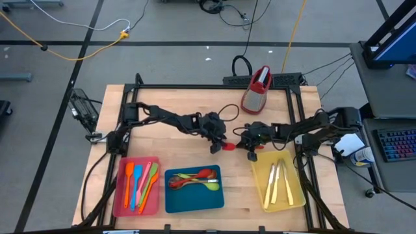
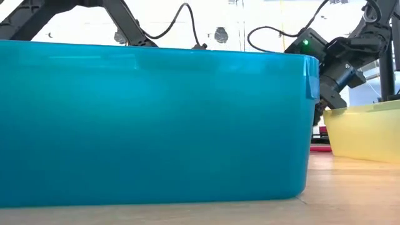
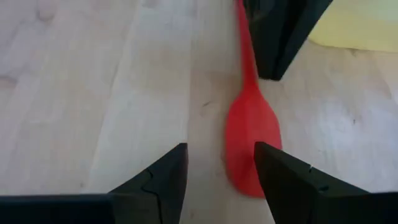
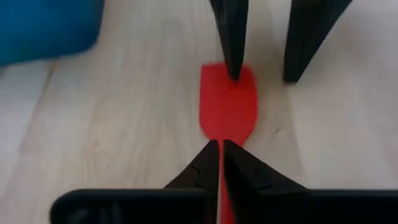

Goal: Pick & Place Kitchen Items
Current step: Put the red spatula into the pink bin

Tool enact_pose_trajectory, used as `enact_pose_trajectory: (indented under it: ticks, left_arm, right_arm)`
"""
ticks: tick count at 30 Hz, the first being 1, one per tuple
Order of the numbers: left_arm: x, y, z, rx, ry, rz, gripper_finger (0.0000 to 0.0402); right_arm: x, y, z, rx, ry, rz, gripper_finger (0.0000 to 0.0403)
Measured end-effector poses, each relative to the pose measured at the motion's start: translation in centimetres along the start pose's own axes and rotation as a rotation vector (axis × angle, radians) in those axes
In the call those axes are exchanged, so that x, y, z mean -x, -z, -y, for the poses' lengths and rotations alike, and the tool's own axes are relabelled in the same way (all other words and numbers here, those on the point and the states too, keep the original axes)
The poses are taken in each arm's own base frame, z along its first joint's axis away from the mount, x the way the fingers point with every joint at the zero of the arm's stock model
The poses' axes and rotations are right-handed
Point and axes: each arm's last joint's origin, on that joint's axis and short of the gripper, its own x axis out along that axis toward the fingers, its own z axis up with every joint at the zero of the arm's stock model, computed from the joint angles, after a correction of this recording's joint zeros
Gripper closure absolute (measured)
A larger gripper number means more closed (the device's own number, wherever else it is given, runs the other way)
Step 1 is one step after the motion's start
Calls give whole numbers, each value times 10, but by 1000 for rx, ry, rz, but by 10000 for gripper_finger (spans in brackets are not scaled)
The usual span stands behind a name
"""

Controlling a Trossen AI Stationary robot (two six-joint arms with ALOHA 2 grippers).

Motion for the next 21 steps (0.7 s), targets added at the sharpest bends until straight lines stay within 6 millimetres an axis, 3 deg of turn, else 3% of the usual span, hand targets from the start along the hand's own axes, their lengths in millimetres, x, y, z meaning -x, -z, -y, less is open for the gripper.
enact_pose_trajectory:
  ticks: [8, 11, 21]
  left_arm:
    - [-2, 2, 5, -38, 48, -13, 222]
    - [-3, 2, 10, -75, 63, -12, 229]
    - [-4, -1, 13, -82, 36, 17, 235]
  right_arm:
    - [14, -11, -2, 60, 30, 63, 327]
    - [15, -7, 0, 109, 78, 10, 308]
    - [0, 14, 5, 7, 1, -139, 287]
